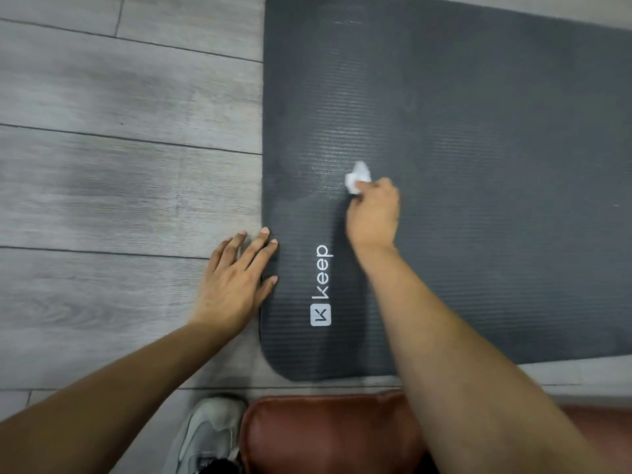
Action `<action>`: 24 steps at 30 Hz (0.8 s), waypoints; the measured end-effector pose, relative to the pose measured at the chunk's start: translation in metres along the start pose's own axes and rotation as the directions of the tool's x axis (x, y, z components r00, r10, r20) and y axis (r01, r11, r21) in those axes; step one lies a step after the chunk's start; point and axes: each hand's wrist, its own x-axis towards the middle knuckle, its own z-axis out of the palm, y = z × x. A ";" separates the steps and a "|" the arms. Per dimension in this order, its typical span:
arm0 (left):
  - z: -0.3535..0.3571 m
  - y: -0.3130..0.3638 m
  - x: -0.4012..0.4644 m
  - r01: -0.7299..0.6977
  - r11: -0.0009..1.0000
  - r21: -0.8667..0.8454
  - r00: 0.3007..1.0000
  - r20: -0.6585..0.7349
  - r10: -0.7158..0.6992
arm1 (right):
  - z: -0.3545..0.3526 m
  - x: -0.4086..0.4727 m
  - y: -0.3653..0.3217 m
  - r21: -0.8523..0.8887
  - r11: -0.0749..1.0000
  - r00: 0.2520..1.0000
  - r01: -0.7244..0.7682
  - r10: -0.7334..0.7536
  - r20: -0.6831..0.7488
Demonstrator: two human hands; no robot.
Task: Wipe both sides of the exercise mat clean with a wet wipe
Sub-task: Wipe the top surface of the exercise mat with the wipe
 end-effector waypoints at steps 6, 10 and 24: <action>-0.001 0.001 -0.003 0.014 1.000 -0.024 0.997 -0.080 -0.016 | 0.025 -0.054 -0.061 0.075 0.805 0.783 0.589 -0.591 0.196; -0.001 -0.006 -0.006 -0.005 1.000 -0.015 0.999 0.051 0.006 | -0.002 -0.019 0.020 -0.152 0.883 0.896 0.445 -0.437 0.084; 0.004 -0.010 -0.016 -0.065 0.994 0.084 0.998 -0.019 0.067 | 0.014 -0.080 -0.038 -0.054 0.794 0.790 0.606 -0.593 0.154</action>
